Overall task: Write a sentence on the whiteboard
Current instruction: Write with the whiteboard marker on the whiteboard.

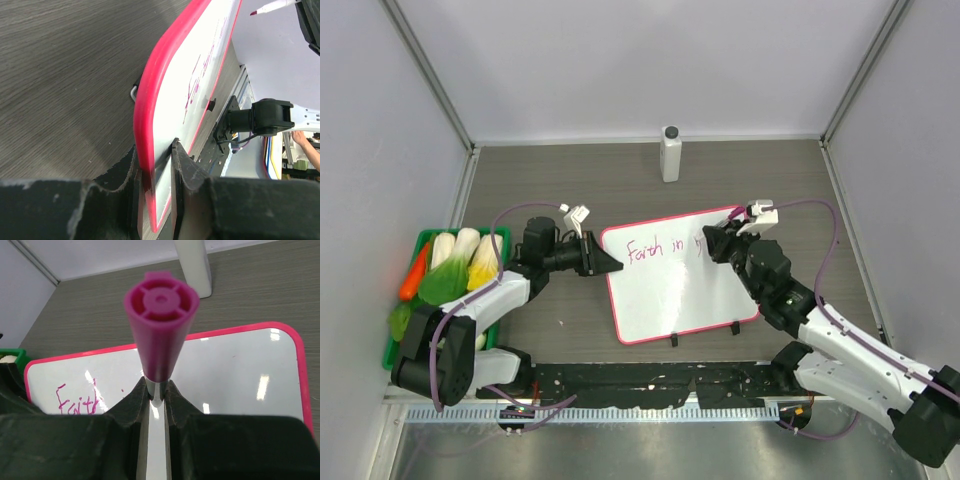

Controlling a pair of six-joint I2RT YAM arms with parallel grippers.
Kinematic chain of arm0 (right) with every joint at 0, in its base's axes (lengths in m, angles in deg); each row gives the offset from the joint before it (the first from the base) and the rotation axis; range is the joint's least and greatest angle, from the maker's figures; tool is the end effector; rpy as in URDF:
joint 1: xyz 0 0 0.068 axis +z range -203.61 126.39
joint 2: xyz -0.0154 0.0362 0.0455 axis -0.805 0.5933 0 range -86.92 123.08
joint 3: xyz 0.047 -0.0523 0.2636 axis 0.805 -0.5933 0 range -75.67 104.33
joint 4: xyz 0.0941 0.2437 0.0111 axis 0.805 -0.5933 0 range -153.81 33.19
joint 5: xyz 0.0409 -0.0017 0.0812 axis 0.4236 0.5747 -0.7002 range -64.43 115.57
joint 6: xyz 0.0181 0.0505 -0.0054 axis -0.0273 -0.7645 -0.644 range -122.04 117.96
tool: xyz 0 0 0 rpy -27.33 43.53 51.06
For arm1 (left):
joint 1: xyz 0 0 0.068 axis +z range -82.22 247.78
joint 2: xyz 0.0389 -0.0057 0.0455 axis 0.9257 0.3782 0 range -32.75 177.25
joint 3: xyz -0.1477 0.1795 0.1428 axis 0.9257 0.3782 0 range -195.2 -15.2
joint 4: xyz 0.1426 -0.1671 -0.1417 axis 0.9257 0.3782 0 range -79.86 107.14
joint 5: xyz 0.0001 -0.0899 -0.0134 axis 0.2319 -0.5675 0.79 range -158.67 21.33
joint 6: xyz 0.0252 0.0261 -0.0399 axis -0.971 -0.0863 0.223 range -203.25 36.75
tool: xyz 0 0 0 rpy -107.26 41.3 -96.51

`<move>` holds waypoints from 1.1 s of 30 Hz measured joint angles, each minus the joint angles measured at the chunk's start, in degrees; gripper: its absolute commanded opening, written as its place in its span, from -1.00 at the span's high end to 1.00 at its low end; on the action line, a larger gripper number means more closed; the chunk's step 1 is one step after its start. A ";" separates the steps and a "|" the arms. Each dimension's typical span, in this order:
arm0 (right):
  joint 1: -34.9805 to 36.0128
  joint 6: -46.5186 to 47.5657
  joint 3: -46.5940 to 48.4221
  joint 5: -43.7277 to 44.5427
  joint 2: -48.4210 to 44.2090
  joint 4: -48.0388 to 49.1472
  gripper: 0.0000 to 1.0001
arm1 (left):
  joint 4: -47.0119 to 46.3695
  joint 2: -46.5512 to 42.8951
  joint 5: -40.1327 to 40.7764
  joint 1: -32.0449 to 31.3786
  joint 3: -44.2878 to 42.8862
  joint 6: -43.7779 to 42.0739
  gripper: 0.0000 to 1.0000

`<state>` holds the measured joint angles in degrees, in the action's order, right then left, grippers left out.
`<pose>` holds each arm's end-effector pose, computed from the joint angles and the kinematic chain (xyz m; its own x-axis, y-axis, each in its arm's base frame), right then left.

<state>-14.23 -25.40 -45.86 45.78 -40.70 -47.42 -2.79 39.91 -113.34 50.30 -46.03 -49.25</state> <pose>0.1593 0.1148 0.2794 -0.2177 0.3025 -0.9279 -0.2657 0.8965 0.3546 0.2317 -0.0993 0.1988 -0.8299 -0.1557 -0.5358 0.4060 0.4902 -0.7713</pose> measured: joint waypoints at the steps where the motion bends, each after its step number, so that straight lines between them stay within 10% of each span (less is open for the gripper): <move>1: -0.26 -0.11 0.26 0.24 0.50 0.09 0.97 | 0.00 0.00 0.00 0.00 0.00 0.00 1.00; 33: -5.75 -2.27 0.35 -1.09 4.63 1.01 0.97 | -0.07 0.09 -0.07 0.02 0.00 -0.02 1.00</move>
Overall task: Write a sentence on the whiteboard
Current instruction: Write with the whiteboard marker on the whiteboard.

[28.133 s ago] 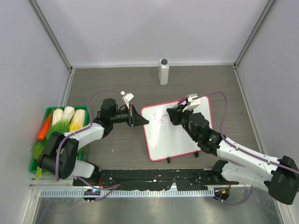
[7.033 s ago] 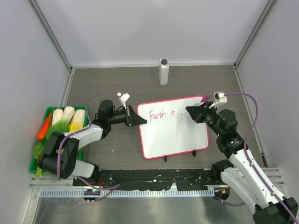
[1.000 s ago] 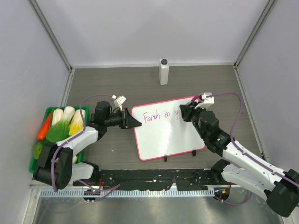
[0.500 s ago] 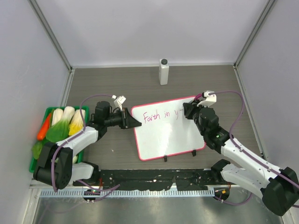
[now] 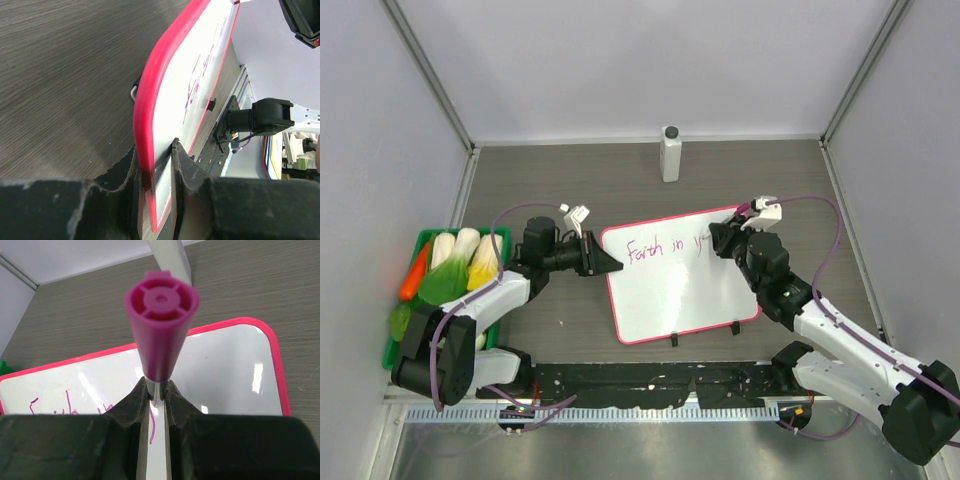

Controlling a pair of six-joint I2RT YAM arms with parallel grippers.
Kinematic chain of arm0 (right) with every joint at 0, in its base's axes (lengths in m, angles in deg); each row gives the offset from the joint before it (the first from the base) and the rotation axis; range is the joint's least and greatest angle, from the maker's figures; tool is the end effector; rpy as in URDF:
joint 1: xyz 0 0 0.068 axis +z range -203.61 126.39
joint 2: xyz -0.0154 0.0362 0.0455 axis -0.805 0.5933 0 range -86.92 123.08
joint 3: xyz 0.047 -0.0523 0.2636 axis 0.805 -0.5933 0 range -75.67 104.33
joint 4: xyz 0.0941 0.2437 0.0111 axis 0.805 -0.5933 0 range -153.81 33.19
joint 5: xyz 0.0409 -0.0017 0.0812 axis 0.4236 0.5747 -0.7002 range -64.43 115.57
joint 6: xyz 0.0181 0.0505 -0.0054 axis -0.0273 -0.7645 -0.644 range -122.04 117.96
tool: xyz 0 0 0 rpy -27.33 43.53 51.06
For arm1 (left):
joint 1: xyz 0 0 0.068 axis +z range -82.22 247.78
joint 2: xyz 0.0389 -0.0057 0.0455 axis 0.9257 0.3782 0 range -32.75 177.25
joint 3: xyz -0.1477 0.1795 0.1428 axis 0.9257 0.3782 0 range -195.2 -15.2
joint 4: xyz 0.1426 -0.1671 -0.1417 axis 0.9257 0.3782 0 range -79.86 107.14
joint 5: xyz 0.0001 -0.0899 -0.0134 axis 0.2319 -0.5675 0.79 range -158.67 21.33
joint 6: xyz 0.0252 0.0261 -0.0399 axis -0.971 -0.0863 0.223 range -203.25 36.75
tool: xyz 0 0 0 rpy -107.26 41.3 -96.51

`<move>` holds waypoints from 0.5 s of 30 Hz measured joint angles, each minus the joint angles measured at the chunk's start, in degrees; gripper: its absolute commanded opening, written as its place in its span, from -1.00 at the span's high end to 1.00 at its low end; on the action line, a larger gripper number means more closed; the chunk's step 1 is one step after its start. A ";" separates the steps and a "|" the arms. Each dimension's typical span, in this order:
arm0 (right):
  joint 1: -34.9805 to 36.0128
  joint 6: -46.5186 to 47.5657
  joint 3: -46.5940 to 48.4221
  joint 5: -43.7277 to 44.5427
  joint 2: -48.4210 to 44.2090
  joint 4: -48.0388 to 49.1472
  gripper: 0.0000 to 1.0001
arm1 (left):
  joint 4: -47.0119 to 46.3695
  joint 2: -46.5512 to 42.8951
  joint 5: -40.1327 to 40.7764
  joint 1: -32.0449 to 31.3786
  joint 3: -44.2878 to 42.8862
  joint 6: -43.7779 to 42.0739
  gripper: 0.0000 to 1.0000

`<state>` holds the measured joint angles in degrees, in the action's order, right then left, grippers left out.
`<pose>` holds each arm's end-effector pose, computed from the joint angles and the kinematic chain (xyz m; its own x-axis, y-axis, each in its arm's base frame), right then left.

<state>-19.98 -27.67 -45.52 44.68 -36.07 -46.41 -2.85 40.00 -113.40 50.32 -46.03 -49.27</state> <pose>0.1811 0.1063 0.2686 -0.2446 0.3280 -0.9125 -0.1654 0.9131 0.3726 0.2319 -0.0992 0.1985 -0.8301 -0.1553 -0.5355 0.4061 0.4898 -0.7715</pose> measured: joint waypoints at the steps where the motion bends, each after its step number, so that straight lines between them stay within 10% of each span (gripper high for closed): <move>1: 0.00 -0.02 -0.17 -0.09 -0.31 -0.31 0.97 | 0.00 0.00 -0.02 0.00 0.00 0.00 1.00; 15: 0.00 -0.15 -1.40 0.74 -2.05 -2.25 0.98 | 0.00 0.00 0.04 0.02 0.00 0.00 1.00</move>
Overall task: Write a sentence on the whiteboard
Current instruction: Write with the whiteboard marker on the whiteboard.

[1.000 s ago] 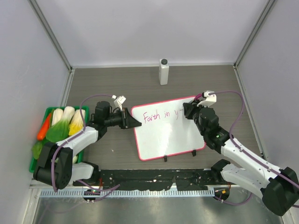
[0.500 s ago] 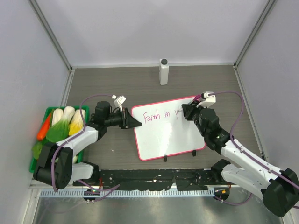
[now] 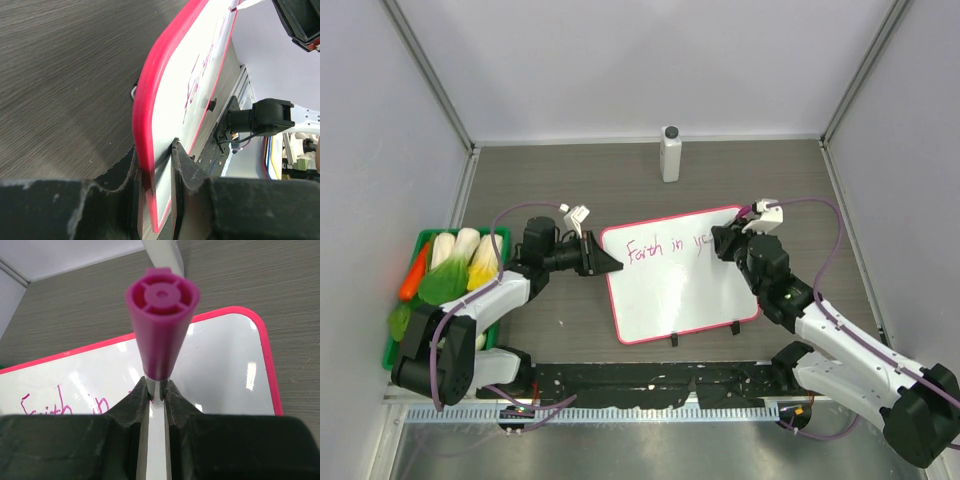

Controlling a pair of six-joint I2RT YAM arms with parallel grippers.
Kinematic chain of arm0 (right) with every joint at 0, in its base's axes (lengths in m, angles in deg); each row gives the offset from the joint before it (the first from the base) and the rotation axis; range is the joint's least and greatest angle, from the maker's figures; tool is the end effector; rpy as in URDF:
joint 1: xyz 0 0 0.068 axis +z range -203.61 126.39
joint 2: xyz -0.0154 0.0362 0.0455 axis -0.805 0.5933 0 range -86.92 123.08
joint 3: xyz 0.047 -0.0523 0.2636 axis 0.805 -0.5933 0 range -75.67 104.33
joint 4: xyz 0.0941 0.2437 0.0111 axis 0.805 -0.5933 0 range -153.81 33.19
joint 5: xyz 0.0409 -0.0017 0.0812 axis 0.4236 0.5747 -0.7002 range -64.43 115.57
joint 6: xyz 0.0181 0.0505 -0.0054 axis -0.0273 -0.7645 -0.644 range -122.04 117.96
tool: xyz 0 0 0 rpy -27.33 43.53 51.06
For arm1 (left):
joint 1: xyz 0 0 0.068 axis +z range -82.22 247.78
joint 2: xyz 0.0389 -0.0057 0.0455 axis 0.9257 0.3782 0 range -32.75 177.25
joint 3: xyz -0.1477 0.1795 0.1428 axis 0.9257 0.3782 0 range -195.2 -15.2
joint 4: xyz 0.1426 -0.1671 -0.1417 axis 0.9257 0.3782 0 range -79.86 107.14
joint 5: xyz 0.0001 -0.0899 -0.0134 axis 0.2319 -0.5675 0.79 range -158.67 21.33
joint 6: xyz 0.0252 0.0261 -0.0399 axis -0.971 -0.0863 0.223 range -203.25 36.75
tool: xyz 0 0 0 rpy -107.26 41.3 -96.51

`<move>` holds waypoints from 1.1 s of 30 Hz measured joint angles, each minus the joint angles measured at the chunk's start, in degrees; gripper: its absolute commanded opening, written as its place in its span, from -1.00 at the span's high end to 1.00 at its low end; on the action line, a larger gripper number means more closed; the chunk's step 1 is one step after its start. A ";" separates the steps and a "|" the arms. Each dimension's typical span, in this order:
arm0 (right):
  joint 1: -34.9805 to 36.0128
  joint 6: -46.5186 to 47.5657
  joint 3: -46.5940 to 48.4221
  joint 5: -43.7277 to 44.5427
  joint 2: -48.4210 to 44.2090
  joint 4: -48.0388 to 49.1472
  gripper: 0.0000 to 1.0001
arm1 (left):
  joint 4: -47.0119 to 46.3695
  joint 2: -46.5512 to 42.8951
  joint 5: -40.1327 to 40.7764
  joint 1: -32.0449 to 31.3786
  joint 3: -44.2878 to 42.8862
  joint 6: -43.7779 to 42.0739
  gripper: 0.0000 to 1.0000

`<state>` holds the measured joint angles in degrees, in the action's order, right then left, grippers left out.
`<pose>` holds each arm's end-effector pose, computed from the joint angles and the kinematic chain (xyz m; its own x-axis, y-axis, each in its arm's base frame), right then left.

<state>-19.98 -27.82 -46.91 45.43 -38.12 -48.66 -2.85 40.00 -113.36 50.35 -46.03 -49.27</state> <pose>0.1750 0.1018 0.2624 -0.2606 0.3178 -0.9117 -0.1450 0.9207 0.3624 0.2320 -0.0991 0.1985 -0.8299 -0.1560 -0.5356 0.4056 0.4905 -0.7713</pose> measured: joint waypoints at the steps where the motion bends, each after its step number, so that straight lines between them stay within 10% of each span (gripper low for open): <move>1: 0.00 -0.04 0.26 0.17 0.48 0.07 0.98 | 0.00 0.00 0.02 0.00 0.00 0.02 1.00; 33: -1.55 -0.20 2.89 1.22 0.48 0.04 0.98 | -0.04 0.02 -0.11 0.00 0.00 -0.02 1.00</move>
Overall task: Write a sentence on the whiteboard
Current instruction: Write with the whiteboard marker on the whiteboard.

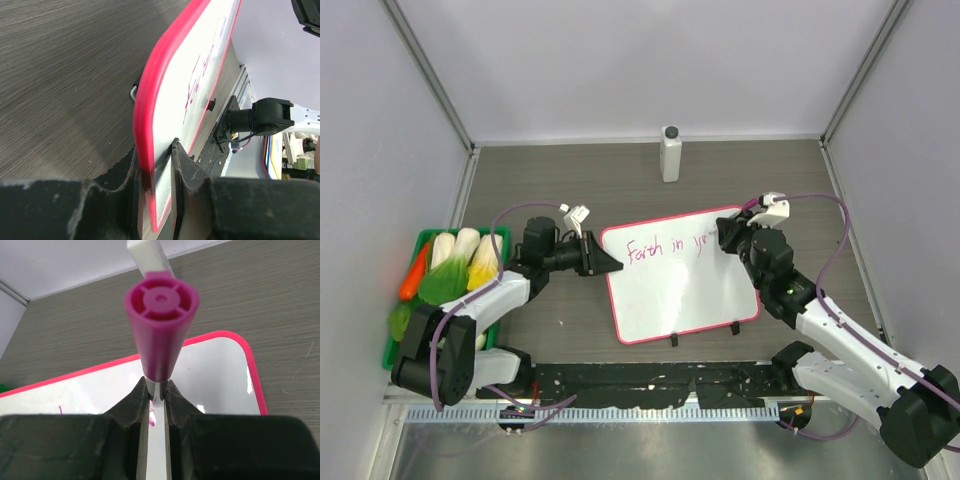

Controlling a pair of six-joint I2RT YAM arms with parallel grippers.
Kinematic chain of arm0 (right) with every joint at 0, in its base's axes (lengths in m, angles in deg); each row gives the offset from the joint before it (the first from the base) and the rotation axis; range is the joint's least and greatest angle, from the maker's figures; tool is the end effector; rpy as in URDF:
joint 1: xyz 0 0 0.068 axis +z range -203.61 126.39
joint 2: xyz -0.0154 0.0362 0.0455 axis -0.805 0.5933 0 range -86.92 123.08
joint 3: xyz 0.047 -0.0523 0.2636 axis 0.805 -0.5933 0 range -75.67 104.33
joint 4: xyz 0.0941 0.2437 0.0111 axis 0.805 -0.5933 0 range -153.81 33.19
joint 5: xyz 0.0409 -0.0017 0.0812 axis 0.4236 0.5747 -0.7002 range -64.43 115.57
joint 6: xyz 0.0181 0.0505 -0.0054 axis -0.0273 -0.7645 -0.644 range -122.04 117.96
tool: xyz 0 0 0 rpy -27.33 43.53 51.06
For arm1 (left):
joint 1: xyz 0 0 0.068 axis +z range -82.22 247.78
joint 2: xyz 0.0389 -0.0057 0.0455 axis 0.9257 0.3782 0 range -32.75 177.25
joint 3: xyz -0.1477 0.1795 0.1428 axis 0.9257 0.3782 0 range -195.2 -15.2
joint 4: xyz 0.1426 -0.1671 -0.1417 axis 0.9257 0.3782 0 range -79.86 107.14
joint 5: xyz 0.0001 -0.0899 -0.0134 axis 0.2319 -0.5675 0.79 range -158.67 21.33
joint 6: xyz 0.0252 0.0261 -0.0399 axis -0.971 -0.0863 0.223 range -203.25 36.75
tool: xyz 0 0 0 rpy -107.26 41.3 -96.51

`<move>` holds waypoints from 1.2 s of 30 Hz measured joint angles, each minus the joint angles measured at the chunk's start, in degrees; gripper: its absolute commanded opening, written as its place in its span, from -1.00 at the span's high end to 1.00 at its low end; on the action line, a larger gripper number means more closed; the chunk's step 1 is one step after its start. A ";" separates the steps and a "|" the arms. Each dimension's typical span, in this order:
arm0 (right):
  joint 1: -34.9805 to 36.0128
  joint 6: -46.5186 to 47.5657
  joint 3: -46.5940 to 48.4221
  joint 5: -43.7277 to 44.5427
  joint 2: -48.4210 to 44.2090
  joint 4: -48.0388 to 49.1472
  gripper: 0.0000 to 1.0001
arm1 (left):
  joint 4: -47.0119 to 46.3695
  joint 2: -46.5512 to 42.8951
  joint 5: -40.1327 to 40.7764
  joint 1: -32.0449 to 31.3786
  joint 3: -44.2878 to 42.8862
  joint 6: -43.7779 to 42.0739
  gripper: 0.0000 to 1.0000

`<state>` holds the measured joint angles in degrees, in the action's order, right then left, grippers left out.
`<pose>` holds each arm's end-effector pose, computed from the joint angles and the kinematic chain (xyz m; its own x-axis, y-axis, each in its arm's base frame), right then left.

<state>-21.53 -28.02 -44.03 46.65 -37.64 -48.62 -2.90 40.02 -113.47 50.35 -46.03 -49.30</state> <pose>0.1807 0.0981 0.2790 -0.2104 0.3503 -0.9127 -0.1141 0.9184 0.3788 0.2320 -0.0992 0.1985 -0.8298 -0.1549 -0.5361 0.4070 0.4891 -0.7714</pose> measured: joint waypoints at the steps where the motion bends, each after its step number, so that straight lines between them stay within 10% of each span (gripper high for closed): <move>1: -0.13 -0.11 -0.02 -0.04 0.57 0.00 0.97 | 0.00 0.00 0.02 0.00 0.00 0.00 1.00; 36: -0.59 -1.18 -2.62 -1.29 -0.83 -1.42 0.97 | 0.02 0.00 0.13 0.00 0.00 0.00 1.00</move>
<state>-22.12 -29.20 -46.65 45.36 -38.47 -50.04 -2.88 40.02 -113.34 50.35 -46.03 -49.30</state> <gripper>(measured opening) 0.174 0.224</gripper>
